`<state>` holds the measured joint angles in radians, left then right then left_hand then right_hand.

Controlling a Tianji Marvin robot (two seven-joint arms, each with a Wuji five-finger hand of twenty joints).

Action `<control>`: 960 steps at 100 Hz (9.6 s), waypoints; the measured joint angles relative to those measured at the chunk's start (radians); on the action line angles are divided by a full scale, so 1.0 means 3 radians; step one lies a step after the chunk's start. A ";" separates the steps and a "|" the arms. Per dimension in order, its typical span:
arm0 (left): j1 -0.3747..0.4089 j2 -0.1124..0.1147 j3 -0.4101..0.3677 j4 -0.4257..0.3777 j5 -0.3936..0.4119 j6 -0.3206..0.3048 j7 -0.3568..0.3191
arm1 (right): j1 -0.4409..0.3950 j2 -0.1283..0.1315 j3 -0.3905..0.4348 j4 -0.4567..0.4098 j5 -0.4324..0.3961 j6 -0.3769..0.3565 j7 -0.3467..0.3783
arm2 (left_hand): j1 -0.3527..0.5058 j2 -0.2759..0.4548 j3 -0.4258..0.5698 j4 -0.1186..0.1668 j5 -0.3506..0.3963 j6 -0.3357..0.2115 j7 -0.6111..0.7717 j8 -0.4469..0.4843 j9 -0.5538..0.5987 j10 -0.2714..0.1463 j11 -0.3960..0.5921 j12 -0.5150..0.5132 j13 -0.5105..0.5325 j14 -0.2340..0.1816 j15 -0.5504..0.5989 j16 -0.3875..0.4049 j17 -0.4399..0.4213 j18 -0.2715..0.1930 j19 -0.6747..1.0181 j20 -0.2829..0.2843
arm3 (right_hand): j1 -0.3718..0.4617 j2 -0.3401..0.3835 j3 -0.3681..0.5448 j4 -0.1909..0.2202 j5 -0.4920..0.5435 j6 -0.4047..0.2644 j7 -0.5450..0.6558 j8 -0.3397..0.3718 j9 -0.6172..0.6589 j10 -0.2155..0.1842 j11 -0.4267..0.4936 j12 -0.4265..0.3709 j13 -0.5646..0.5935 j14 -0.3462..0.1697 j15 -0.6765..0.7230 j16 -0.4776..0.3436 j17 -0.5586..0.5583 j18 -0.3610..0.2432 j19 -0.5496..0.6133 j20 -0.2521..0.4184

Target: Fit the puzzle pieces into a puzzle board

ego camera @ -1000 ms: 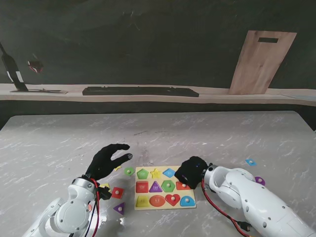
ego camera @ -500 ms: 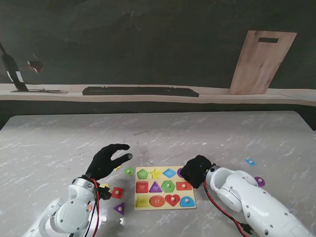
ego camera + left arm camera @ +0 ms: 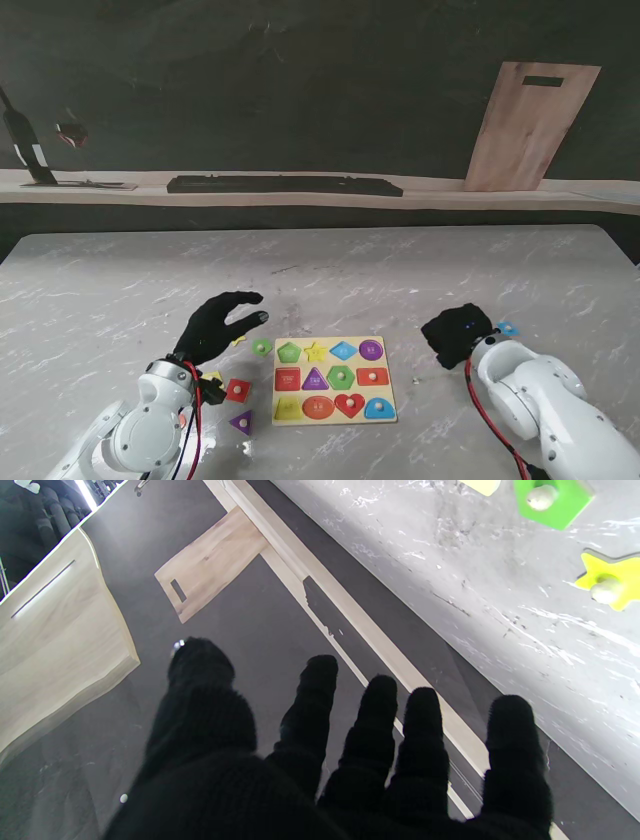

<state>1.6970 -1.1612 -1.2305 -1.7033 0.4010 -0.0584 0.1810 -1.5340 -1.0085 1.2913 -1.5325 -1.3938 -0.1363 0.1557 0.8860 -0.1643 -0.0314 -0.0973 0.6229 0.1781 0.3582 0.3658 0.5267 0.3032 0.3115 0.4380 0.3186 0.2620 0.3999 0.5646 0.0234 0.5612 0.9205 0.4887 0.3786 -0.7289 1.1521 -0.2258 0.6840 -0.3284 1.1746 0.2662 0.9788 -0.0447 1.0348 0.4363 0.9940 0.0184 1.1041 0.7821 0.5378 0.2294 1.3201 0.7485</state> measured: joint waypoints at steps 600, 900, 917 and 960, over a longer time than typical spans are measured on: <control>-0.0037 -0.0004 0.0010 0.0039 -0.0050 0.0074 -0.0012 | 0.1507 -0.0112 -0.2061 0.0879 0.1572 0.1787 0.0499 | 0.0000 0.0001 0.0000 0.0000 0.0000 0.0000 0.0000 0.0000 0.0000 0.0000 0.0000 -0.0002 0.0000 0.0001 0.0000 0.0000 0.0000 0.0000 0.0000 0.0000 | -0.0471 -0.0491 -0.0021 0.0042 0.0070 0.0520 -0.0236 0.1271 -0.0217 0.0239 0.0267 0.0367 0.0088 0.0090 0.0423 0.0180 0.0039 0.0161 0.0405 0.0257; -0.0141 -0.0003 0.0127 0.0120 -0.0077 0.0205 -0.0083 | 0.1336 0.0031 -0.0655 0.2044 0.1282 0.1485 -0.0211 | 0.0010 0.0034 0.0000 0.0000 0.0000 0.0000 0.0000 0.0000 0.0000 0.0001 0.0000 -0.0002 0.0000 0.0002 0.0000 0.0000 0.0000 0.0000 0.0000 0.0000 | -0.0048 -0.0523 0.0222 -0.0296 -0.0049 0.0158 -0.0073 0.0257 -0.0163 0.0007 0.0052 0.0124 0.0141 -0.0144 0.0210 0.0081 0.0376 -0.0045 0.0313 0.0105; -0.0141 -0.0004 0.0127 0.0120 -0.0077 0.0206 -0.0083 | 0.1345 0.0027 -0.0685 0.2074 0.1321 0.1512 -0.0263 | 0.0010 0.0035 0.0000 0.0000 0.0000 0.0000 0.0000 0.0000 0.0000 0.0001 0.0000 -0.0002 0.0000 0.0002 0.0000 0.0000 0.0000 0.0000 0.0000 0.0000 | -0.0045 -0.0542 0.0264 -0.0344 -0.0041 0.0131 -0.0011 0.0242 -0.0094 -0.0024 0.0061 0.0086 0.0240 -0.0143 0.0213 0.0081 0.0415 -0.0047 0.0325 0.0105; -0.0139 -0.0003 0.0125 0.0120 -0.0074 0.0206 -0.0080 | 0.1221 -0.0013 -0.0487 0.2006 0.1501 0.1548 -0.0320 | 0.0010 0.0035 0.0000 0.0000 0.0000 0.0001 0.0000 0.0000 0.0000 0.0001 0.0000 -0.0002 0.0000 0.0002 0.0000 0.0000 0.0000 0.0000 0.0000 0.0000 | -0.0187 -0.0244 0.0092 -0.0345 0.0208 0.0439 0.0121 0.0095 0.0152 0.0084 0.0086 0.0015 0.0427 0.0046 0.0206 0.0008 0.0535 0.0050 0.0402 0.0105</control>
<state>1.6554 -1.1622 -1.1929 -1.6672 0.3788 0.0033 0.1570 -1.1678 -1.0124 1.1451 -0.9308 -0.9436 0.3282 0.0598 0.8890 -0.1538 -0.0314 -0.0973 0.6229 0.1783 0.3583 0.3658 0.5267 0.3034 0.3115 0.4375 0.3186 0.2627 0.3999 0.5646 0.0234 0.5612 0.9205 0.4887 0.3224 -0.8022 1.1797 -0.3293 0.7464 -0.1968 1.2108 0.2948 1.0245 -0.0195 1.0607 0.4408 1.1219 0.0321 1.1657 0.7844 0.6983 0.2444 1.4409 0.7802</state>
